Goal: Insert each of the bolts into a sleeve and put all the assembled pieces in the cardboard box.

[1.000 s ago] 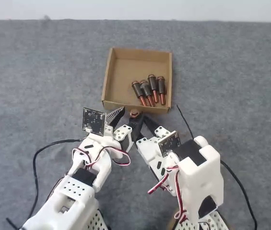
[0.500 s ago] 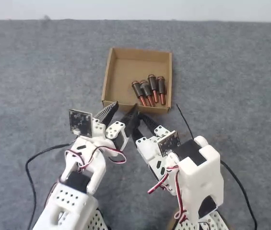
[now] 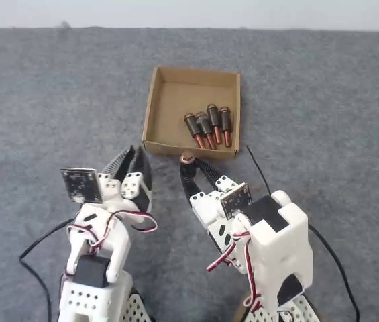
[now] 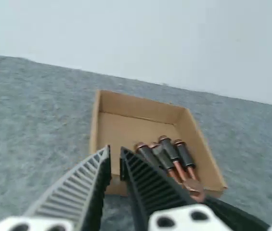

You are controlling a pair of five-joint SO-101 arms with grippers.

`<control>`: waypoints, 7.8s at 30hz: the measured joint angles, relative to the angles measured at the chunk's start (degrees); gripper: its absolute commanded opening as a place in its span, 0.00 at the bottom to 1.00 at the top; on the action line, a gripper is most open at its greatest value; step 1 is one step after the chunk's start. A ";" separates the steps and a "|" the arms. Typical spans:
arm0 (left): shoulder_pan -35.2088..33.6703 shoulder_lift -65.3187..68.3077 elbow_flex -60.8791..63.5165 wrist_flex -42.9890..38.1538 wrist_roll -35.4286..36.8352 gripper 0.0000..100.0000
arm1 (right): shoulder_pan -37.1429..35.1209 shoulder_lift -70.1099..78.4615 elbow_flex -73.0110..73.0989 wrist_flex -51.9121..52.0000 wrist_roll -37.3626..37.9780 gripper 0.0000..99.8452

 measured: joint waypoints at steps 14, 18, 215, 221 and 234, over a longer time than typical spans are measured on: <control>-10.11 0.00 0.00 18.02 -14.59 0.01 | 1.58 0.00 0.00 0.00 0.00 0.01; -10.20 0.00 0.00 24.88 -17.41 0.01 | 1.58 0.00 0.00 0.00 0.00 0.01; -10.46 -0.09 0.00 27.43 -17.93 0.01 | 32.79 -81.32 -13.27 147.52 -2.29 0.01; -10.46 -0.09 0.00 27.43 -17.93 0.01 | 38.86 -81.67 -13.27 136.00 -2.29 0.01; -10.46 -0.09 0.00 27.43 -17.93 0.01 | 42.64 -93.27 -2.11 123.87 -4.40 0.01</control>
